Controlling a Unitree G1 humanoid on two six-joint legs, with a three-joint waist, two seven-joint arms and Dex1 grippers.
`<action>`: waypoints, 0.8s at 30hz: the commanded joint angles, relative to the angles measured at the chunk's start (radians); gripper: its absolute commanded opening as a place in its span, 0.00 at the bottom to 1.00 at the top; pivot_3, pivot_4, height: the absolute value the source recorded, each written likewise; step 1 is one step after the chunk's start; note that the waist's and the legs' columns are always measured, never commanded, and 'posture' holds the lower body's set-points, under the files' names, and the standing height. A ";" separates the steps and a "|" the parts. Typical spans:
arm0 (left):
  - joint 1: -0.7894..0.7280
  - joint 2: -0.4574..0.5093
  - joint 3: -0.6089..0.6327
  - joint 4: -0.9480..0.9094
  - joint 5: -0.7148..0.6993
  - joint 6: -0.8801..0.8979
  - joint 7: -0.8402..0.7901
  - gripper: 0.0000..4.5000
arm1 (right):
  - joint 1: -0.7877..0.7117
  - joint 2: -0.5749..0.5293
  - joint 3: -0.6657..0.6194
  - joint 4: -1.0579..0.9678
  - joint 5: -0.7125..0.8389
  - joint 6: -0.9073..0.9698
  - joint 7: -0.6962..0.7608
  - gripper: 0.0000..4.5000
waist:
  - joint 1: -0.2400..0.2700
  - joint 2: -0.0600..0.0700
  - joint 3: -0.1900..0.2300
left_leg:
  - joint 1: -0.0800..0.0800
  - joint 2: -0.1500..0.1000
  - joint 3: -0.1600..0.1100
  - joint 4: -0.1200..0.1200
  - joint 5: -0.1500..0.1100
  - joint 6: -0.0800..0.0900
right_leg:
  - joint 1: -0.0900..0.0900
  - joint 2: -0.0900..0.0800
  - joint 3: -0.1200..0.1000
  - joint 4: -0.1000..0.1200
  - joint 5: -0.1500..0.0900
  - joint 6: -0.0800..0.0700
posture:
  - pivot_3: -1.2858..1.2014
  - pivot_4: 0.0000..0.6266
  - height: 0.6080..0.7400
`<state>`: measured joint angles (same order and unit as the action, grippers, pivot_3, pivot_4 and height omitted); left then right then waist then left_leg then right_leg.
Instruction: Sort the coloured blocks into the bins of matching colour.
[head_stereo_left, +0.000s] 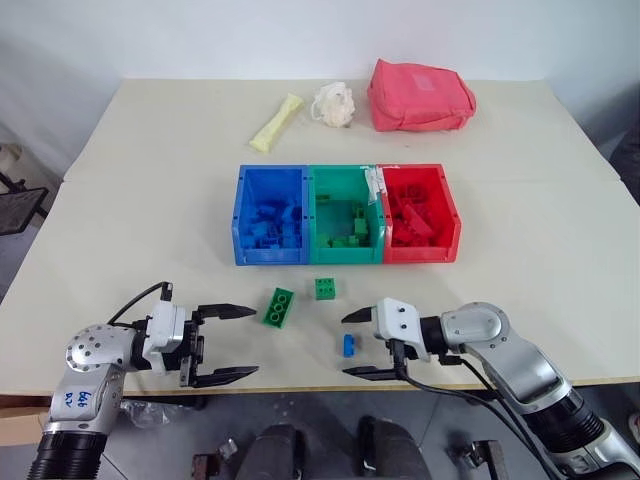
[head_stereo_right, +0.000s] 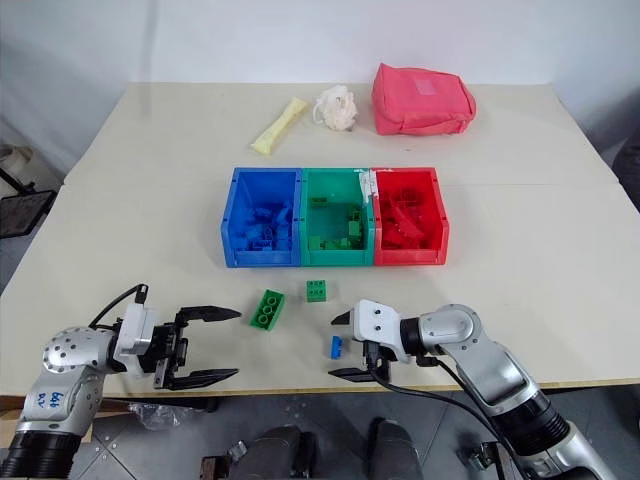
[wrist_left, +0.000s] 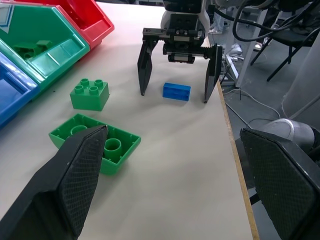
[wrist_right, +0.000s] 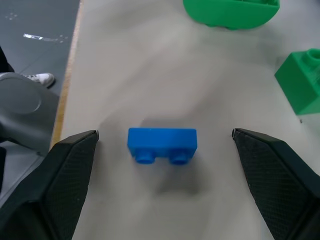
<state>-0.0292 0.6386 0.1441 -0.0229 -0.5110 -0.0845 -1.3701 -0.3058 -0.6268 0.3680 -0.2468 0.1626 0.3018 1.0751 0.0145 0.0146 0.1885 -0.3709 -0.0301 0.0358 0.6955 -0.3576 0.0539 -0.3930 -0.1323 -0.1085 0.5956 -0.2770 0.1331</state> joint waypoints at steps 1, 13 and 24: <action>0.010 0.014 0.024 -0.037 -0.026 -0.001 0.006 1.00 | 0.010 0.004 0.008 0.008 -0.012 -0.027 0.002 0.78 | -0.001 0.000 0.000 | 0.000 0.000 0.000 0.000 0.000 0.000 | 0.000 0.000 0.000 0.000 0.000 0.000 | 0.52 0.24 1.00; -0.021 0.005 0.009 -0.007 -0.019 -0.009 0.007 1.00 | 0.002 0.022 -0.024 -0.003 0.004 -0.039 -0.018 0.32 | -0.001 0.000 0.000 | 0.000 0.000 0.000 0.000 0.000 0.000 | 0.000 0.000 -0.001 0.000 0.000 0.000 | 0.52 0.24 1.00; -0.069 -0.008 -0.009 0.038 -0.008 -0.020 0.000 1.00 | -0.206 0.148 -0.072 0.035 0.069 0.039 -0.069 0.32 | -0.017 0.000 0.000 | 0.000 0.000 0.000 -0.001 0.000 0.000 | -0.001 0.001 -0.002 0.001 0.000 0.000 | 0.52 0.24 1.00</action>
<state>-0.0906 0.6332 0.1355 0.0180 -0.5091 -0.0890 -1.3661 -0.4868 -0.4957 0.3092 -0.2183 0.2145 0.3407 1.0150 -0.0024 0.0147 0.1884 -0.3707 -0.0304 0.0358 0.6943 -0.3576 0.0539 -0.3941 -0.1316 -0.1105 0.5970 -0.2771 0.1330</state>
